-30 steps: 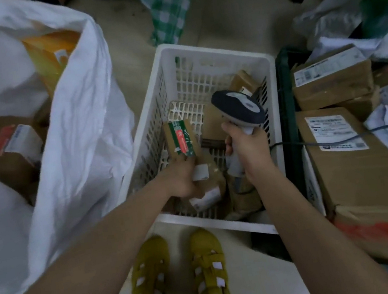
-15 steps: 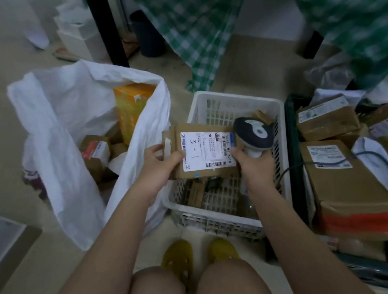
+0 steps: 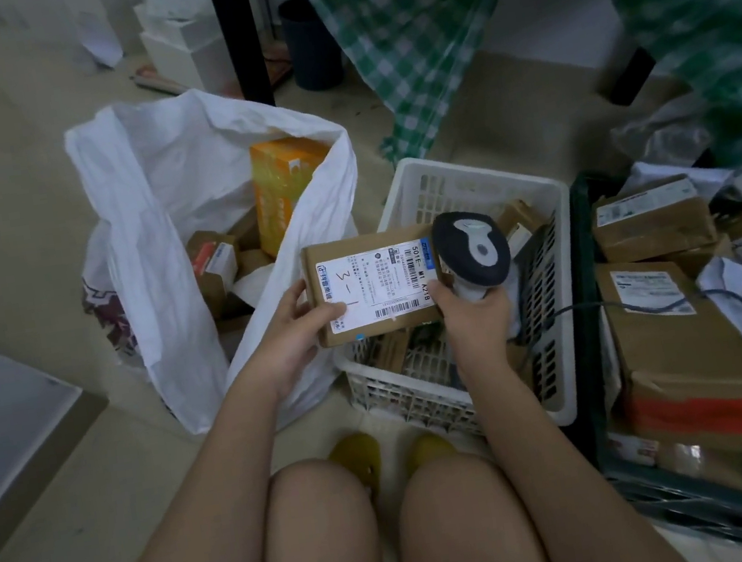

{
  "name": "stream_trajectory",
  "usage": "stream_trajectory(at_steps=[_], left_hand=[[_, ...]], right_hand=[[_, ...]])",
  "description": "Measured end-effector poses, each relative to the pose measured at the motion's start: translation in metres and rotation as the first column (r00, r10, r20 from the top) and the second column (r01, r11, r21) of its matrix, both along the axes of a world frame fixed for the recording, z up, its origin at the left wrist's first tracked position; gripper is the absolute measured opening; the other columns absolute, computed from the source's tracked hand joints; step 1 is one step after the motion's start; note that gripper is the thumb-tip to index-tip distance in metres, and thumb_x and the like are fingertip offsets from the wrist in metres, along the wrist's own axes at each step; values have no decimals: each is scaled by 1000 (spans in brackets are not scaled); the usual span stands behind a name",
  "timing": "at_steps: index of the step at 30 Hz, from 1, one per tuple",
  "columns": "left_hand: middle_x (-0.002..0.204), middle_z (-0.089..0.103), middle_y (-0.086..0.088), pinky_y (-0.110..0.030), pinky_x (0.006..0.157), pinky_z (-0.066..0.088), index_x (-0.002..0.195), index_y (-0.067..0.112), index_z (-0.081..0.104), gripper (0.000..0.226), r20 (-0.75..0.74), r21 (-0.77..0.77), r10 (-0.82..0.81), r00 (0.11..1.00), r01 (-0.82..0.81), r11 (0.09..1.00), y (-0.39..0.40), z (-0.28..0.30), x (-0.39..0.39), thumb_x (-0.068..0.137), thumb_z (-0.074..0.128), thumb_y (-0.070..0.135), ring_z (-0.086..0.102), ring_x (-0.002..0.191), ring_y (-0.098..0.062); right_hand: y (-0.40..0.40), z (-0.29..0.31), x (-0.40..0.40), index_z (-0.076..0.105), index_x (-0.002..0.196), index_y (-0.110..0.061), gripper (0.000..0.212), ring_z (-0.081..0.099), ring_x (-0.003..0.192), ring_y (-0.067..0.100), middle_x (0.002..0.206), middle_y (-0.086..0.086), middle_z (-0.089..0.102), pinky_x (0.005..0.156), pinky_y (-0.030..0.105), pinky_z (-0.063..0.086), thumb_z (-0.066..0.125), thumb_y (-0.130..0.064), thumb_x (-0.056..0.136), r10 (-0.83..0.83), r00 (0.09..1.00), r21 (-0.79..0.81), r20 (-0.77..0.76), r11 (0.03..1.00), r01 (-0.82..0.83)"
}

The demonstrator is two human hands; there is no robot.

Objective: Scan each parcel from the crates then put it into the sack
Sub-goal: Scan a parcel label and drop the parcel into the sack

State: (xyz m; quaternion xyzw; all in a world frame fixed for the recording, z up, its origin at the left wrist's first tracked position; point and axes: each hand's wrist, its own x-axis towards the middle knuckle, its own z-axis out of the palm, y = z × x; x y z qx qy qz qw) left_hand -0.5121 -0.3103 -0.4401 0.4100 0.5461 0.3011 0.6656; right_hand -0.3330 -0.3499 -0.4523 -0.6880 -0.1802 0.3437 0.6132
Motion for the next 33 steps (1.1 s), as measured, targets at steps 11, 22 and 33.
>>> stream_trajectory(at_steps=[11,22,33], left_hand=[[97,72,13,-40,80,59,140,43,13,72,-8,97,42,999,-41,994,4,-3,-1,91,64,27,71,91,-10],[116,66,-7,-39,98,49,111,22,41,73,-11,-5,-109,994,109,994,4,-1,6,61,68,68,64,109,-20],[114,58,9,-28,81,51,127,25,39,53,-185,177,-217,958,250,952,29,33,18,85,68,37,61,99,-8]], right_hand=[[5,10,1,57,121,-21,48,59,112,9,121,-3,63,95,19,47,77,-11,80,-104,992,171,-66,979,114],[10,10,-1,49,133,-14,67,62,113,16,126,4,64,98,41,51,81,-10,75,-72,964,123,-257,987,107],[14,35,13,54,125,-12,57,65,107,17,120,4,66,94,43,54,81,-12,75,20,990,142,-139,990,0]])
